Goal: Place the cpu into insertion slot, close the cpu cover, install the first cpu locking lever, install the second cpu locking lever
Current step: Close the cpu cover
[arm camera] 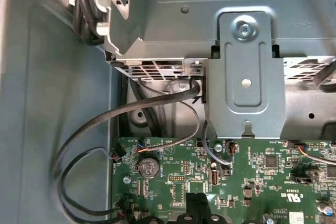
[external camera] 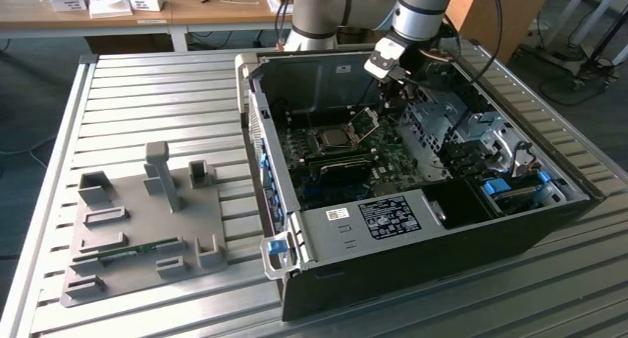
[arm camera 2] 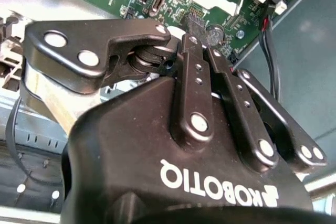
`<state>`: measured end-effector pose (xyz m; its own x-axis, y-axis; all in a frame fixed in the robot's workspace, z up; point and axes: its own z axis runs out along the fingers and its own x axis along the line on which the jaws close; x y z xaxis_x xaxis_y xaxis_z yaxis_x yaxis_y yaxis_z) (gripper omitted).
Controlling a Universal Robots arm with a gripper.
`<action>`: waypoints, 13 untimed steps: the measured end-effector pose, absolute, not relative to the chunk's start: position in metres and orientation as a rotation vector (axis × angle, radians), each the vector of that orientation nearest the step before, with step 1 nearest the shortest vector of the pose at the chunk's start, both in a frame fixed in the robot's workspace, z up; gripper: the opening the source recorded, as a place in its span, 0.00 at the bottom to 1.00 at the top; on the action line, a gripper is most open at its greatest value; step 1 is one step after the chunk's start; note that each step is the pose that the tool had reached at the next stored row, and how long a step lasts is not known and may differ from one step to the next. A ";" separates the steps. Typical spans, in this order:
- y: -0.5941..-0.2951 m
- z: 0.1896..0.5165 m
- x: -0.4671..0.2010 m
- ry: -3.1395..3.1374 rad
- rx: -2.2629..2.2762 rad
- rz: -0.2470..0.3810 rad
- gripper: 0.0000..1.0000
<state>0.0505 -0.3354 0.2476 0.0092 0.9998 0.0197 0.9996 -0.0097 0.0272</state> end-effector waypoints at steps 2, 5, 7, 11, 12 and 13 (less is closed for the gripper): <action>-0.335 0.247 0.050 2.207 2.228 0.052 0.11; -0.335 0.247 0.050 2.207 2.228 0.052 0.11; -0.335 0.246 0.049 2.207 2.228 0.052 0.11; -0.335 0.246 0.049 2.207 2.228 0.052 0.11; -0.335 0.246 0.049 2.207 2.228 0.052 0.11; -0.335 0.246 0.049 2.207 2.228 0.052 0.11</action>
